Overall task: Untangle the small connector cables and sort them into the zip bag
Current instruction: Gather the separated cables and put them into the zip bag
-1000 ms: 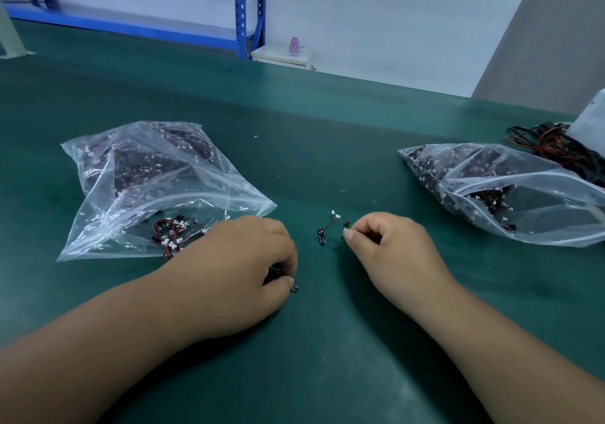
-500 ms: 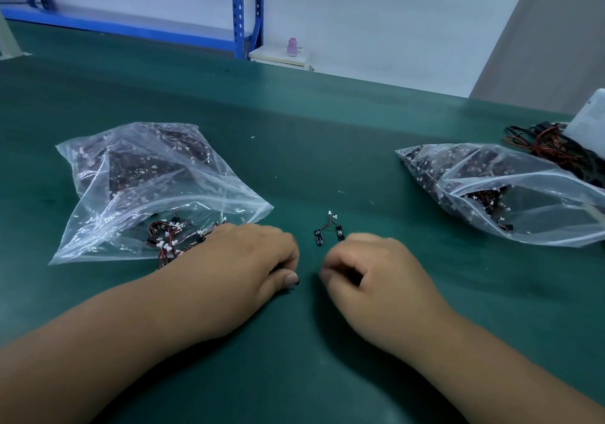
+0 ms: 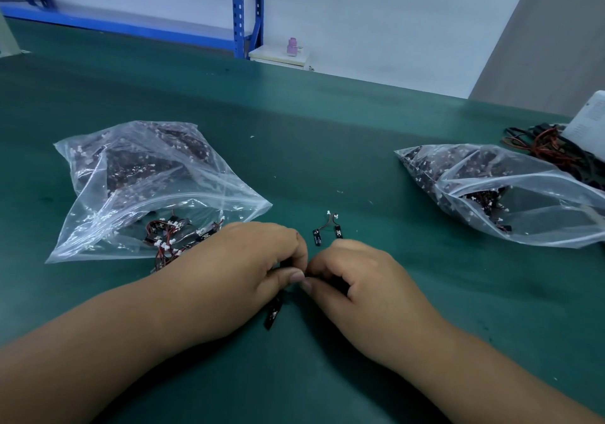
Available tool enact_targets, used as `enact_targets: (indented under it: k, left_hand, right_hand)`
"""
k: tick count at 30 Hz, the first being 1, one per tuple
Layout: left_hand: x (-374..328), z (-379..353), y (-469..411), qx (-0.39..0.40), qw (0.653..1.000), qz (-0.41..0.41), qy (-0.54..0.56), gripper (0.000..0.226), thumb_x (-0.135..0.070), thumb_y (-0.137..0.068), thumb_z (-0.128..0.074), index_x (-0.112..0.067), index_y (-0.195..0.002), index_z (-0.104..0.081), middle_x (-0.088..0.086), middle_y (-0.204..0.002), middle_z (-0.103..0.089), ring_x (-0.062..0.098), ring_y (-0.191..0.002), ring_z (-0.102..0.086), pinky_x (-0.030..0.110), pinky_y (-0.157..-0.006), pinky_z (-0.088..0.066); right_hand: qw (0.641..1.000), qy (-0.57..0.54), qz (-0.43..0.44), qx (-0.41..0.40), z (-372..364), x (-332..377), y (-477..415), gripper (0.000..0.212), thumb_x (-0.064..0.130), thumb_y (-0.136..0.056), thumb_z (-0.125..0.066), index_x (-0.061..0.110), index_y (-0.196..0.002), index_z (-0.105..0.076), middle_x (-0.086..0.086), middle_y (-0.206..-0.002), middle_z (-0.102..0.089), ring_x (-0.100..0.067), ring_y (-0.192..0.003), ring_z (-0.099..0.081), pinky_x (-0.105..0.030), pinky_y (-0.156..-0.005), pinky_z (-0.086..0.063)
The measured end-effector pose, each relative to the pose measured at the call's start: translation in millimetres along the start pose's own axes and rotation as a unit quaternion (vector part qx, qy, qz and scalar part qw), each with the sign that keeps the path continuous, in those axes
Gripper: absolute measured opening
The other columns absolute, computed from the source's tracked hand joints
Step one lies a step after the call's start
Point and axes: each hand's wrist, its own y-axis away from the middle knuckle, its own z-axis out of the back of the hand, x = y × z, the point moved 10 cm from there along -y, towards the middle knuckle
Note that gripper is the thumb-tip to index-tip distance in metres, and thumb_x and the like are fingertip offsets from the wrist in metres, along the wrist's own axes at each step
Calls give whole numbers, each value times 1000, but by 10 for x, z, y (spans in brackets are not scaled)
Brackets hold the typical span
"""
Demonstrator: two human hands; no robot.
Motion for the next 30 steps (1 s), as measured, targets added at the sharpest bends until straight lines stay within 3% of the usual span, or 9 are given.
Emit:
enact_targets:
  k: [3, 6, 9, 12, 16, 20, 25, 30]
  left_hand:
    - [26, 27, 35, -15, 1000, 15, 9, 13, -39, -89, -65, -41, -96, -54, -35, -97, -52, -11, -89, -49, 6, -75, -35]
    - [58, 105, 68, -50, 998, 37, 31, 36, -59, -83, -55, -48, -115, -43, -47, -109, -36, -16, -100, -45, -3, -81, -30]
    - [140, 181, 108, -70, 996, 60, 19, 45, -68, -79, -49, -52, -120, -37, -42, -115, -37, -10, -109, -43, -2, -87, -27]
    - [178, 94, 103, -14, 996, 56, -72, 50, -68, -80, -49, -48, -126, -43, -33, -115, -45, -8, -115, -38, 4, -96, -28]
    - [182, -71, 70, 37, 994, 38, -94, 37, -61, -87, -50, -45, -120, -56, -29, -113, -46, -4, -112, -39, 27, -102, -37]
    - [178, -86, 59, 33, 995, 26, -85, 26, -55, -90, -54, -43, -112, -61, -27, -108, -49, -4, -106, -42, 29, -98, -39]
    - [155, -34, 56, -3, 997, 30, -67, 23, -55, -87, -57, -41, -105, -53, -27, -100, -50, -2, -100, -46, 25, -93, -42]
    - [126, -29, 70, 8, 997, 28, -69, 21, -53, -84, -58, -41, -100, -54, -28, -99, -49, -4, -99, -44, 21, -91, -40]
  right_hand:
    - [1000, -26, -4, -12, 20, -15, -5, 10, 35, -84, -63, 27, -78, -62, 10, -73, -54, -12, -70, -55, -37, -63, -48]
    - [994, -70, -51, -65, 133, -156, -9, 10, 29, -79, -66, 26, -69, -62, 10, -68, -57, -9, -70, -57, -23, -62, -44]
    - [972, -147, -126, -134, 291, -413, 1, 13, 23, -79, -70, 20, -67, -64, 13, -61, -59, -4, -61, -54, -12, -56, -38]
    - [931, -252, -201, -172, 348, -703, 28, 17, 14, -84, -73, 16, -70, -65, 12, -53, -47, -2, -49, -38, -14, -48, -33]
    - [915, -290, -222, -172, 343, -787, 24, 13, 25, -79, -70, 16, -70, -66, -1, -61, -50, -11, -56, -39, -22, -50, -34]
    - [916, -302, -217, -151, 304, -754, 13, 17, 29, -72, -65, 12, -69, -65, -3, -60, -51, -13, -57, -40, -24, -52, -33]
    - [927, -310, -184, -106, 217, -627, -3, 11, 24, -71, -65, 15, -65, -66, 4, -55, -53, -8, -54, -41, -16, -50, -35]
    - [901, -333, -215, -179, 344, -790, 37, 12, 23, -70, -64, 12, -65, -65, -1, -56, -53, -13, -55, -42, -22, -51, -36]
